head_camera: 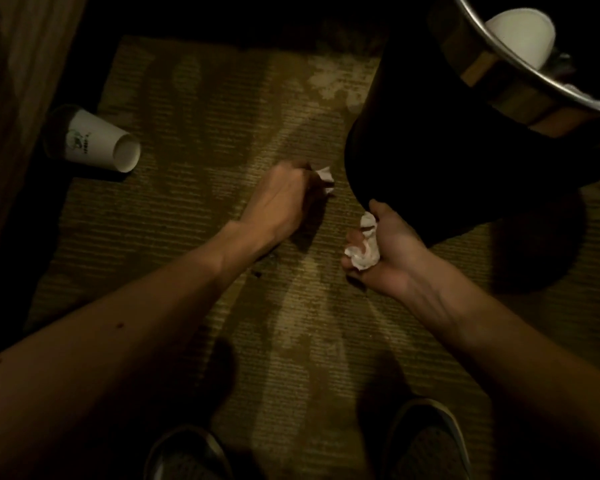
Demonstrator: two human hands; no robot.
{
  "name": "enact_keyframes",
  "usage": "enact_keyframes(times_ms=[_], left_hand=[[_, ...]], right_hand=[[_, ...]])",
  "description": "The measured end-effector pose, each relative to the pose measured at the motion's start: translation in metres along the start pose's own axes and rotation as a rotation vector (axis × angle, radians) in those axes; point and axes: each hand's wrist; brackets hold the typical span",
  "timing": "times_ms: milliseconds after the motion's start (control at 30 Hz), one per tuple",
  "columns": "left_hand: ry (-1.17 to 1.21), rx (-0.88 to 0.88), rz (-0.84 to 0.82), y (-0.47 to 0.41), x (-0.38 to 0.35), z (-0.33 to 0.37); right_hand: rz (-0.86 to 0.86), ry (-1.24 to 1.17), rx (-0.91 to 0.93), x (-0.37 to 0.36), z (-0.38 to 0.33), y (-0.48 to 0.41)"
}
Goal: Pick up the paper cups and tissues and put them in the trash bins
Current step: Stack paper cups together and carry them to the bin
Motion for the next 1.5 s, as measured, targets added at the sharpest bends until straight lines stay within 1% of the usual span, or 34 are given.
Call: enact_keyframes(times_ms=[100, 167, 200, 267, 300, 367, 400, 433, 467, 500, 533, 600, 633, 667, 733, 767, 800, 833, 933, 1100, 1167, 1267, 1367, 1433, 1500], left_hand=[[0.298, 0.298, 0.045, 0.019, 0.010, 0.019], [0.511, 0.425, 0.110, 0.038, 0.014, 0.036], [0.561, 0.458, 0.133, 0.047, 0.015, 0.043], [0.503, 0.441, 0.152, 0.062, 0.016, 0.049], [0.418, 0.385, 0.158, 0.067, 0.019, 0.047], [0.260, 0.237, 0.185, 0.073, 0.029, 0.035], [0.233, 0.211, 0.206, 0.075, 0.035, 0.026], [0.240, 0.242, 0.240, 0.077, 0.042, 0.018], [0.277, 0.328, 0.296, 0.079, 0.050, 0.009], [0.334, 0.456, 0.363, 0.080, 0.057, 0.000], [0.377, 0.605, 0.425, 0.080, 0.064, -0.010], [0.364, 0.894, 0.491, 0.076, 0.075, -0.034], [0.369, 1.030, 0.498, 0.073, 0.081, -0.049], [0.426, 1.175, 0.502, 0.068, 0.088, -0.061], [0.655, 1.434, 0.453, 0.054, 0.099, -0.079], [0.755, 1.505, 0.421, 0.046, 0.103, -0.083], [0.813, 1.547, 0.423, 0.036, 0.105, -0.087], [0.839, 1.574, 0.457, 0.028, 0.106, -0.092], [0.803, 1.623, 0.549, 0.007, 0.106, -0.104], [0.754, 1.601, 0.634, -0.009, 0.101, -0.109], [0.731, 1.586, 0.638, -0.008, 0.093, -0.104], [0.708, 1.520, 0.553, 0.011, 0.077, -0.085], [0.687, 1.467, 0.468, 0.048, 0.063, -0.049], [0.702, 1.446, 0.391, 0.080, 0.055, -0.018], [0.799, 1.423, 0.319, 0.110, 0.049, 0.015]], right_hand=[[-0.018, -0.013, -0.005, 0.001, 0.003, 0.002], [-0.150, -0.058, -0.040, -0.004, 0.006, 0.006], [-0.207, -0.062, -0.058, -0.009, 0.007, 0.009], [-0.216, -0.053, -0.073, -0.023, 0.012, 0.015], [-0.200, -0.040, -0.053, -0.029, 0.015, 0.017], [-0.224, 0.006, 0.015, -0.040, 0.023, 0.018], [-0.253, 0.035, 0.050, -0.045, 0.026, 0.018], [-0.276, 0.059, 0.083, -0.050, 0.028, 0.017], [-0.282, 0.075, 0.105, -0.054, 0.029, 0.017], [-0.276, 0.093, 0.124, -0.058, 0.029, 0.018], [-0.272, 0.110, 0.136, -0.061, 0.029, 0.018], [-0.288, 0.130, 0.139, -0.064, 0.029, 0.019], [-0.299, 0.141, 0.132, -0.065, 0.031, 0.018], [-0.307, 0.152, 0.122, -0.066, 0.033, 0.018], [-0.318, 0.171, 0.112, -0.067, 0.038, 0.018], [-0.322, 0.173, 0.108, -0.068, 0.040, 0.017], [-0.324, 0.177, 0.105, -0.068, 0.040, 0.017], [-0.324, 0.186, 0.107, -0.067, 0.040, 0.016], [-0.311, 0.197, 0.106, -0.067, 0.037, 0.013], [-0.309, 0.184, 0.089, -0.064, 0.033, 0.007], [-0.308, 0.169, 0.077, -0.063, 0.033, 0.005], [-0.299, 0.140, 0.048, -0.063, 0.032, 0.005], [-0.259, 0.129, 0.051, -0.061, 0.033, 0.007], [-0.214, 0.169, 0.112, -0.058, 0.036, 0.012], [-0.156, 0.244, 0.236, -0.055, 0.041, 0.020]])
Point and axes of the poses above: each hand's wrist, its own y-axis away from the middle knuckle, its own x-axis out of the back of the hand, z = x × y, and after that the axes turned 14 degrees about z, right-handed
